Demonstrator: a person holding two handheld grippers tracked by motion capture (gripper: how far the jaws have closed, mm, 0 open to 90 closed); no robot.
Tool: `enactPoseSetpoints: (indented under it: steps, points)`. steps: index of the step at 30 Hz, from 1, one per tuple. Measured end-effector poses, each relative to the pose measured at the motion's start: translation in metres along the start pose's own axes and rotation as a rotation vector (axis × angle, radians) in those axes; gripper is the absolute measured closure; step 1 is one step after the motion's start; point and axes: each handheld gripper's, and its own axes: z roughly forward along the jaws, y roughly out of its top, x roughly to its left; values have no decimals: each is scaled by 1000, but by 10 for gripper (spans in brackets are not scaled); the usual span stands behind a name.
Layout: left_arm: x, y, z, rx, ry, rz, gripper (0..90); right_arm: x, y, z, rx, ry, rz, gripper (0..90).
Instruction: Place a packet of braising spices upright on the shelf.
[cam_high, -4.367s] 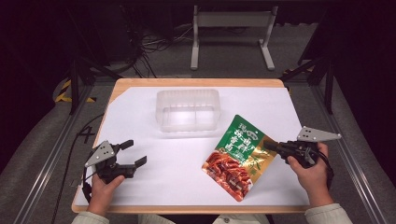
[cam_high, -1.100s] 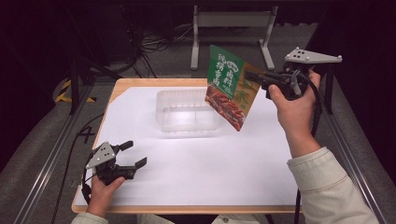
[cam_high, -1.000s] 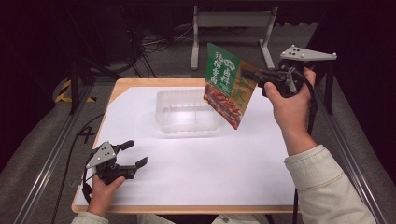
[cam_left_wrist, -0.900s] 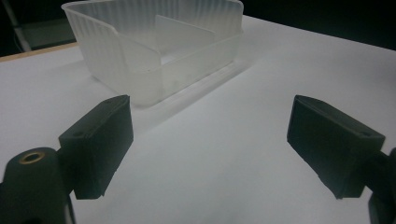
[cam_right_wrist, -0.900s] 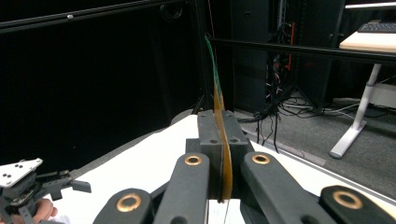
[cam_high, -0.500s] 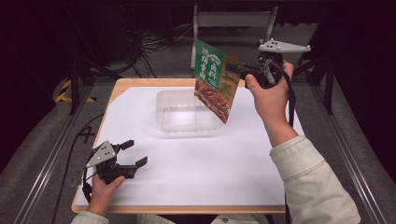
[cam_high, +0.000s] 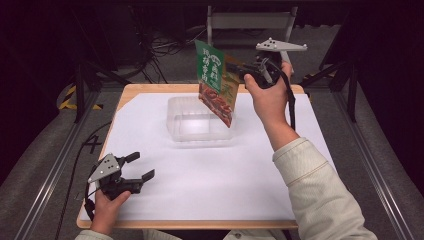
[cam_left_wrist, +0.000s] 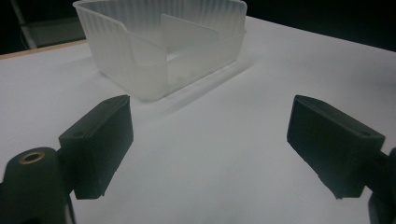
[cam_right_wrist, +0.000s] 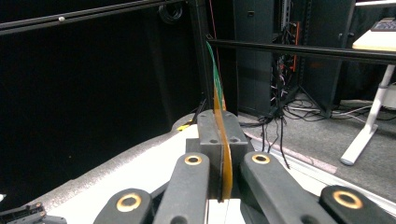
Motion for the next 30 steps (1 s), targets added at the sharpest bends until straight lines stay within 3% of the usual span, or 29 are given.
enactPoseSetpoints:
  steps: [9, 30]
  points:
    - [-3, -3, -6, -8, 28, -1, 148, 1, -2, 20, 2, 9, 13, 900]
    - [-4, -2, -3, 2, 7, 9, 149, 2, -13, 51, -6, 35, 75, 900]
